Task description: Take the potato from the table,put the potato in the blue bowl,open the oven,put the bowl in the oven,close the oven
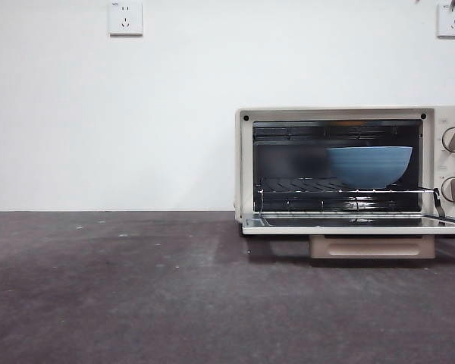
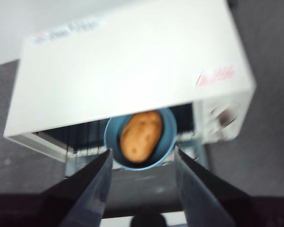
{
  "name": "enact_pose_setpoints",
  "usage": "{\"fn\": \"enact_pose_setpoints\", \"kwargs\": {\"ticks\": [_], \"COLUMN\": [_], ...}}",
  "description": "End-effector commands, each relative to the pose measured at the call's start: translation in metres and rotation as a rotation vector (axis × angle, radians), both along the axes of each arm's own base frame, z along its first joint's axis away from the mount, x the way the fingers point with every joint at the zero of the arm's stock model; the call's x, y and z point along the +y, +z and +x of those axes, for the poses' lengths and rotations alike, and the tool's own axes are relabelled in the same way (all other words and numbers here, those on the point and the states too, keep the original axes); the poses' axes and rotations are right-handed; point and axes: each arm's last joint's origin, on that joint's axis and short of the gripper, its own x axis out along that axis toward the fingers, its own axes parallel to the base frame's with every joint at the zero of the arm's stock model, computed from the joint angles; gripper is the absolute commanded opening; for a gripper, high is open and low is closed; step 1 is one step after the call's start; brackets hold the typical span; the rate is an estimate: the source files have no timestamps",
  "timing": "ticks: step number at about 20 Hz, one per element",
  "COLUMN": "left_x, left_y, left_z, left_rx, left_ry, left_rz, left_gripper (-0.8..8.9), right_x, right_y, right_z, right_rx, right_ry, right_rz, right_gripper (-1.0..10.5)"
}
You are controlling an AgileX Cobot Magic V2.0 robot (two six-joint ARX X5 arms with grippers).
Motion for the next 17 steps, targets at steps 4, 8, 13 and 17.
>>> {"fn": "enact_pose_setpoints", "kwargs": {"ticks": [4,8,13,17], "left_x": [-0.057,-0.094,-0.121,-0.122], "left_y": [-0.019,-0.039,-0.074,-0.114], "left_z": [0.041,0.08,0.141,0.193], "left_rx": [0.069,0.177,0.373,0.59], "left_ry": [-0.118,-0.247,-0.331,-0.321], "left_rz": [0.202,0.177,0.028,-0.142], "left_gripper": [-0.07,-0.08,-0.08,-0.08], "right_x": [-0.011,-0.016,-0.022,-0.026], "right_y": [0.022,0.032,0.041,0.047], "right_z": [-0.051,-0.088,-0.13,-0.157], "right_rx": [-0.067,-0.085,-0.14,-0.204], "right_ry": [-0.005,-0.039,-0.083,-0.119], "right_rz": [-0.299,-0.338,-0.381,-0.382], "right_gripper": [2.2,2.1,0.9,0.8]}}
